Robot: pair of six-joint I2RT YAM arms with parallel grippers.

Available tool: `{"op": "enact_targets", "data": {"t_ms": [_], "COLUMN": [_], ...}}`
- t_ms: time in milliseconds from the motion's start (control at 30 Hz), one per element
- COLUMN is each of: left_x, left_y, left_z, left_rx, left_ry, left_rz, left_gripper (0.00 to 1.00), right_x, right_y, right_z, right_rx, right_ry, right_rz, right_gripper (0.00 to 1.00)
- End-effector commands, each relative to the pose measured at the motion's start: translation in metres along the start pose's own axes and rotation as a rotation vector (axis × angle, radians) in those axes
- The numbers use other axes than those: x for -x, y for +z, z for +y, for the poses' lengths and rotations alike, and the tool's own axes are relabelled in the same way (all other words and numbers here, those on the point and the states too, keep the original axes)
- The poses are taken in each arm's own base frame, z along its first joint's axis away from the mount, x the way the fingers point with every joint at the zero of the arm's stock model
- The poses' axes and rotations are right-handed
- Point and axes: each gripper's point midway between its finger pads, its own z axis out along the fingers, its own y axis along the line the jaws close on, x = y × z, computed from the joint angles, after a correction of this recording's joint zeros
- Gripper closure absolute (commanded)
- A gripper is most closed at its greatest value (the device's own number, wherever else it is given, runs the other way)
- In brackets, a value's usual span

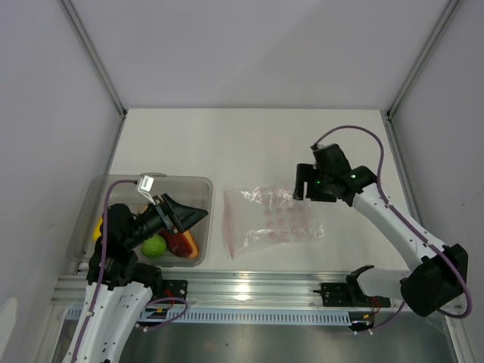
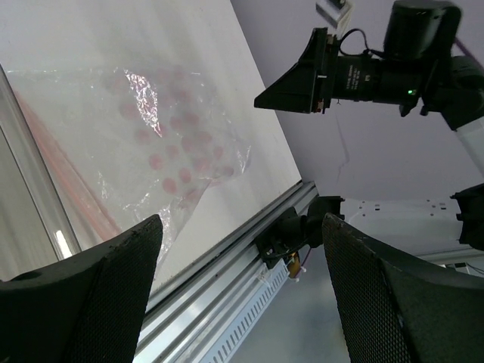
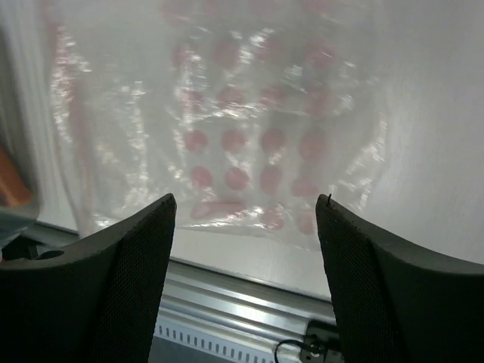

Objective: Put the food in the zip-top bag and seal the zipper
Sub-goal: Place the zipper food storage bag at the center of the board, then pick up the zipper food storage bag at the center of the board.

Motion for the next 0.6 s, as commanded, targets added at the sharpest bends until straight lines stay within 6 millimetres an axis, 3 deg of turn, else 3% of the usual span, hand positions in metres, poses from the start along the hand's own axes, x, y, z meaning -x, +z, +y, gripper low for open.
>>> {"op": "enact_targets", "data": {"t_ms": [0,33,100,133,200,233,267,433,567], "left_x": [0.005,0.006,0.007,0.007,0.007,0.009,0.011,0.013,0.011], "left_y": [-0.003,-0.004,-0.006,-0.007,-0.009,-0.012,-0.014,-0.021,-0.022], "left_z": [-0.006,-0.007,-0.009,-0.009,-0.011,-0.013,-0.016,-0.021,-0.018], "left_rx": [-0.011,-0.01,-0.005,-0.004,0.0,0.0,0.001,0.012,0.023], "left_ry": [0.046,0.05,0.055,0.058,0.062,0.071,0.075,0.092,0.09], "left_rz": [-0.015,-0.017,-0.02,-0.023,-0.026,-0.038,-0.044,-0.062,-0.057], "left_gripper": [0.12,0.12,0.12,0.12,0.12,0.12,0.12,0.12,0.12], "right_x": [0.018,0.012,0.001,-0.016,-0.022,-0.04,-0.042,-0.075,-0.095], "right_y": [-0.004,-0.006,0.01,0.011,0.018,0.031,0.035,0.067,0.072], "right_z": [0.044,0.073,0.098,0.12,0.142,0.153,0.161,0.178,0.19], "right_rx": [0.002,0.057,0.07,0.103,0.104,0.091,0.093,0.061,0.096], "right_ry": [-0.122,-0.181,-0.245,-0.315,-0.385,-0.443,-0.465,-0.602,-0.669], "right_rz": [-0.061,-0.058,-0.027,-0.006,-0.015,0.026,0.027,0.063,0.075], "right_gripper": [0.24,0.24,0.24,0.24,0.24,0.23,0.22,0.18,0.16]}}
